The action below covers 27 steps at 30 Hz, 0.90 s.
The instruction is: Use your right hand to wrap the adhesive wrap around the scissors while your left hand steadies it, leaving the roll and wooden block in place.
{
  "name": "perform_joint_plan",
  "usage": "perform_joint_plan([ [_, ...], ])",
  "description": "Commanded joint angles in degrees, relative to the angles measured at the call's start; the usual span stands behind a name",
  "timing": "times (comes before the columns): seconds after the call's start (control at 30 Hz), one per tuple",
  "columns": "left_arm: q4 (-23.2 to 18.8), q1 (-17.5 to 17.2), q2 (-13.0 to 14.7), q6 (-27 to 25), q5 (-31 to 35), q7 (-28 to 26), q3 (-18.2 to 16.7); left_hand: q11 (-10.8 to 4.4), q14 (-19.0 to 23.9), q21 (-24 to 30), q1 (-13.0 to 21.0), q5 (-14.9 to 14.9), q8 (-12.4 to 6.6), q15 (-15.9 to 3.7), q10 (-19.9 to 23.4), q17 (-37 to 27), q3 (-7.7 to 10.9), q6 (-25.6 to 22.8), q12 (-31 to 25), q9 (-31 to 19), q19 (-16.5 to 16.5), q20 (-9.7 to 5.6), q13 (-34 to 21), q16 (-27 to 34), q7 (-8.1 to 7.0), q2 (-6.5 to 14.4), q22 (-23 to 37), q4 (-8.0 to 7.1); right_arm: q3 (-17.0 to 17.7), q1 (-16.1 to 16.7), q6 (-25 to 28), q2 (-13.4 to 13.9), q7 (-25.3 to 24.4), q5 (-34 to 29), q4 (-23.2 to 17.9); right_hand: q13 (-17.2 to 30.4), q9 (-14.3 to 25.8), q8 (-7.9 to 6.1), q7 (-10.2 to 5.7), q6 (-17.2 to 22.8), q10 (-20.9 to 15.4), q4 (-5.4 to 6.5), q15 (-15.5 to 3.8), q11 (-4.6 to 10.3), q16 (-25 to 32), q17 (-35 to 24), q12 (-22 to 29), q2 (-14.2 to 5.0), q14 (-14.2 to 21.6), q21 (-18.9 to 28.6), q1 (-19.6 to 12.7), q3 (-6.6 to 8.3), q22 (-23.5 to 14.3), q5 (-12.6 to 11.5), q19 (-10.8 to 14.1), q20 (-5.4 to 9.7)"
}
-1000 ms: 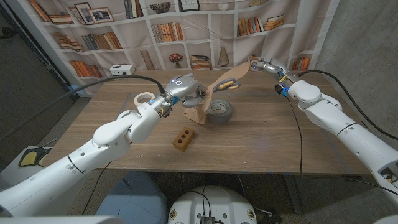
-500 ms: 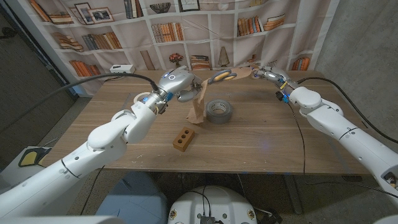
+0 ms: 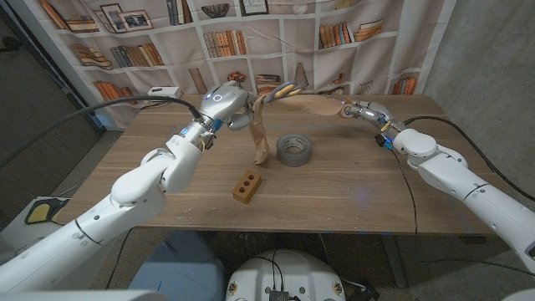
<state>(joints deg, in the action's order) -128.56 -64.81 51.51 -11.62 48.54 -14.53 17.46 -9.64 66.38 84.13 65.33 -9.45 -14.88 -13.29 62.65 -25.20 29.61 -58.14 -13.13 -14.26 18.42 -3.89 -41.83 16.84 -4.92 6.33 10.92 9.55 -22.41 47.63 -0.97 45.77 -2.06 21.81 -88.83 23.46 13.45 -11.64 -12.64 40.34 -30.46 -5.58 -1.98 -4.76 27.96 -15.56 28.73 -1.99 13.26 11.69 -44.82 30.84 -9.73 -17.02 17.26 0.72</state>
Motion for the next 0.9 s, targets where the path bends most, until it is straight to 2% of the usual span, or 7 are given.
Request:
perform_joint_plan([
  [0.03,2.55,0.03,-0.35,-2.08,-3.89,-0.94,-2.21,-0.08,0.98,0.45,-0.01,-0.3,-0.36,-0.37,0.83,-0.2,0.39,-0.4,-0.08,-0.24,0.05,-0.01,-0.01,0.07,0.09,0.45,0.05,0.06,3.62,8.57,-3.93,2.34,-2.78,3.21,-5.49,4.85,0.13,-0.41,2.45,2.32,-16.2,0.81,-10.15,15.81,0.03,-0.16,0.39,-9.61,0.23,0.04,-9.42,0.86,-0.24,0.13,0.2,-0.46],
  [0.27,4.69,1.36,-0.91,-2.94,-5.77,-2.16,-1.9,0.12,1.15,0.56,0.0,-0.31,-0.38,-0.34,0.96,-0.03,0.36,-0.56,-0.11,-0.25,0.05,0.02,-0.08,-0.02,0.18,0.48,0.04,0.05,4.28,11.79,-5.74,2.16,-3.16,4.07,-7.42,4.87,0.14,-0.39,2.35,2.35,-16.35,0.79,-10.14,15.89,0.01,-0.17,0.42,-9.6,0.23,0.0,-9.46,0.88,-0.24,0.13,0.14,-0.48],
  [0.53,5.82,2.55,-0.56,-3.98,-6.45,-2.5,-0.58,0.16,1.29,0.69,0.07,-0.3,-0.34,-0.37,1.02,-0.03,0.36,-0.59,-0.04,-0.27,0.22,-0.02,-0.03,-0.03,0.29,0.42,0.02,0.1,5.02,14.75,-8.21,3.18,-3.04,3.13,-11.56,4.89,0.16,-0.37,2.36,2.36,-16.28,0.78,-10.24,15.85,-0.01,-0.17,0.37,-9.57,0.2,-0.04,-9.5,0.87,-0.24,0.14,0.07,-0.55],
  [0.9,5.91,5.47,0.72,-6.45,-5.89,-0.02,1.26,0.11,1.42,0.88,0.18,-0.3,-0.29,-0.36,1.09,0.08,0.34,-0.64,0.06,-0.28,0.37,0.03,0.03,-0.13,0.33,0.34,0.01,0.14,5.74,17.22,-11.7,4.27,-3.2,-0.83,-17.32,4.95,0.17,-0.34,2.28,2.38,-16.4,0.85,-10.26,15.87,-0.01,-0.19,0.4,-9.55,0.26,-0.07,-9.44,0.8,-0.24,0.16,0.02,-0.58],
])
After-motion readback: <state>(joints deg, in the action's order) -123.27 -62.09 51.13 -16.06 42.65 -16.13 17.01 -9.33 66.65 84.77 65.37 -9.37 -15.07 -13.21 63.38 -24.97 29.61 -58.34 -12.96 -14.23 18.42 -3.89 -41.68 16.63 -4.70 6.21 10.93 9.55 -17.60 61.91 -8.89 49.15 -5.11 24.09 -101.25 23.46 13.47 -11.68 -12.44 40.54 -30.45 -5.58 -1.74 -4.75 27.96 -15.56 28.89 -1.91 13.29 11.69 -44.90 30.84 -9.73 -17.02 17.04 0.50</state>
